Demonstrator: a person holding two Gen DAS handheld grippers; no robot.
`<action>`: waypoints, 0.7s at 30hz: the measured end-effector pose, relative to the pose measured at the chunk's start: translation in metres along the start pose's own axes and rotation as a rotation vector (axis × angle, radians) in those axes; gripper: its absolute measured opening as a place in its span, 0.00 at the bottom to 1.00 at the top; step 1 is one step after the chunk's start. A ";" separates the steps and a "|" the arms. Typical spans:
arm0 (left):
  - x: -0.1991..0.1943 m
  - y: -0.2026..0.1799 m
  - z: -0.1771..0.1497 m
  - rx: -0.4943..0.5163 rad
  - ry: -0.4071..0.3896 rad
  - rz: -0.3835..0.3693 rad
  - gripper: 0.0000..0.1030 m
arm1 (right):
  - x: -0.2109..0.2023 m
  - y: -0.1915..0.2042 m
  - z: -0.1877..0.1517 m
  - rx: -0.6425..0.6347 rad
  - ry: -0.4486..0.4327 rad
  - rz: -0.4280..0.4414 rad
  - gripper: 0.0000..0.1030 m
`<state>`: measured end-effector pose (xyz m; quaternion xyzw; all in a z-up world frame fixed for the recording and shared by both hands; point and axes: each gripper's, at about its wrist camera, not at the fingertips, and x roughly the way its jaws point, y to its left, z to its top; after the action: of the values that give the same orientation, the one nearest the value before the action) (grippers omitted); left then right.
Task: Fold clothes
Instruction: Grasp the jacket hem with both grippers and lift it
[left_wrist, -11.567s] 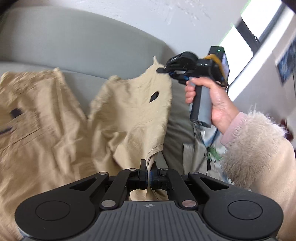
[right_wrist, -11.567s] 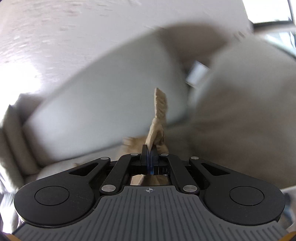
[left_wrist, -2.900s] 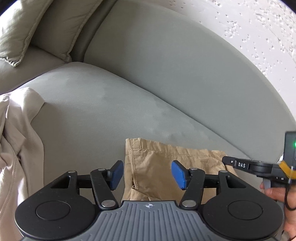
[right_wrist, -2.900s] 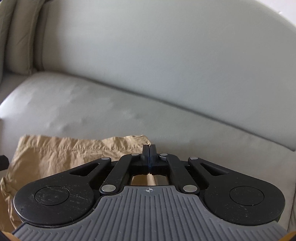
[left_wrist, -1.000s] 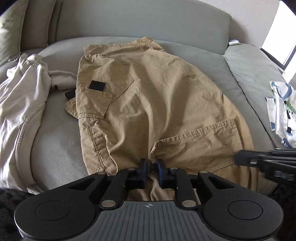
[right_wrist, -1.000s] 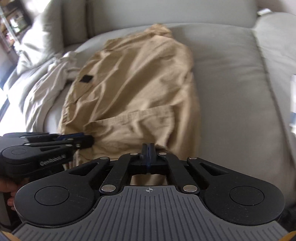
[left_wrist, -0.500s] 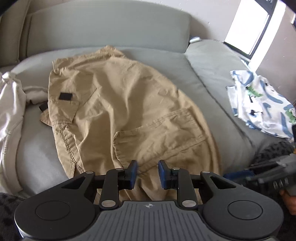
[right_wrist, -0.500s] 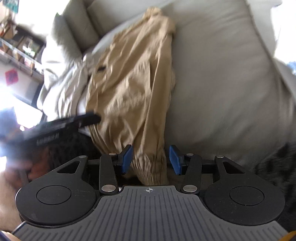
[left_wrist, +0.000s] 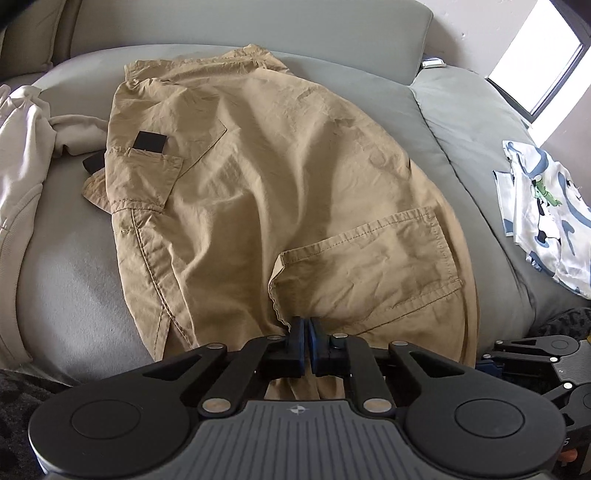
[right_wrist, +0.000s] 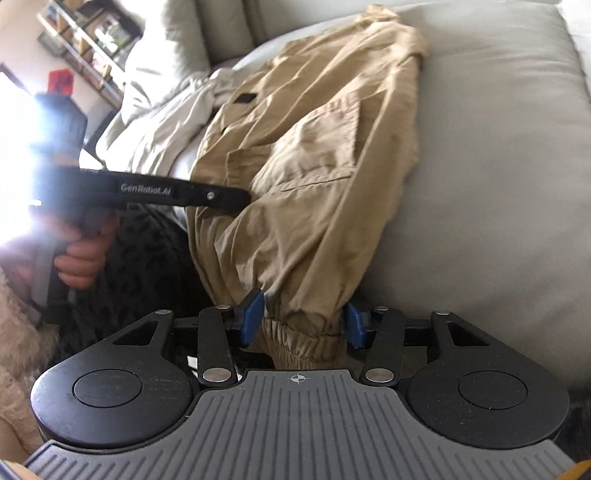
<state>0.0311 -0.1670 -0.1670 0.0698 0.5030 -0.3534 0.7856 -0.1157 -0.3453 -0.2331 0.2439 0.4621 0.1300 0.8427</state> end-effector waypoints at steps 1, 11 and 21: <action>0.000 0.002 0.000 -0.005 0.001 -0.006 0.12 | 0.003 0.000 0.001 -0.002 0.006 0.007 0.56; -0.004 0.002 0.005 0.012 -0.001 -0.016 0.12 | -0.013 -0.005 0.005 0.256 -0.003 0.122 0.18; -0.001 -0.011 0.015 0.127 0.059 0.030 0.11 | -0.021 0.013 0.018 0.478 -0.053 0.263 0.18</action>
<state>0.0351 -0.1822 -0.1563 0.1373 0.5014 -0.3704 0.7698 -0.1120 -0.3485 -0.2033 0.4970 0.4218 0.1193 0.7489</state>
